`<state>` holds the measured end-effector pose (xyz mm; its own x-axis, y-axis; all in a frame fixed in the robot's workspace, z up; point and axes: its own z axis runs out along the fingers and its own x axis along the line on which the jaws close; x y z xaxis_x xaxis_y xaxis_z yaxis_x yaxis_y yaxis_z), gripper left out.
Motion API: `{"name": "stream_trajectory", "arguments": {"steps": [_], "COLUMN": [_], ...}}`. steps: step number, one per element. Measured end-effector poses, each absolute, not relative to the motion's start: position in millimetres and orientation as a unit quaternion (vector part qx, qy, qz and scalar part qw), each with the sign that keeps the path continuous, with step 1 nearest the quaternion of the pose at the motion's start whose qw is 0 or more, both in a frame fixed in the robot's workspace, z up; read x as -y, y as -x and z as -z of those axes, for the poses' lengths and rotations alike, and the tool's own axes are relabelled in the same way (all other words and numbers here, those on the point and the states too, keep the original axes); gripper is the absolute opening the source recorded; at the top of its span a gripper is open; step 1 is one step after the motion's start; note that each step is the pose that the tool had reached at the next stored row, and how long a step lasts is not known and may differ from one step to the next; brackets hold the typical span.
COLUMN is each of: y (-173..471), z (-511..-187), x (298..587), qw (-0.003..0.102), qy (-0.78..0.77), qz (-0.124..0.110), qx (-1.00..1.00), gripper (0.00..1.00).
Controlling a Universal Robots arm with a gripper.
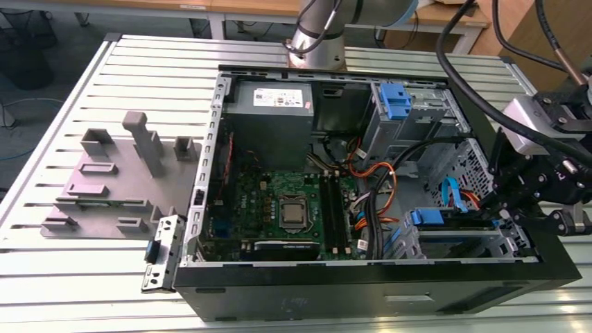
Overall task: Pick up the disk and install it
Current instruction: 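Insert the second disk wire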
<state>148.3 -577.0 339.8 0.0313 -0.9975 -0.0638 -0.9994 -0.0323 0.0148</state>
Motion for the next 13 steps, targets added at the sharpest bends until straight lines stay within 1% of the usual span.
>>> {"name": "stream_trajectory", "arguments": {"steps": [13], "y": [-146.7], "z": [-339.1], "x": [577.0], "qw": [0.017], "qy": [0.718], "qz": [-0.028], "qx": [-0.695], "gripper": [0.24]}}
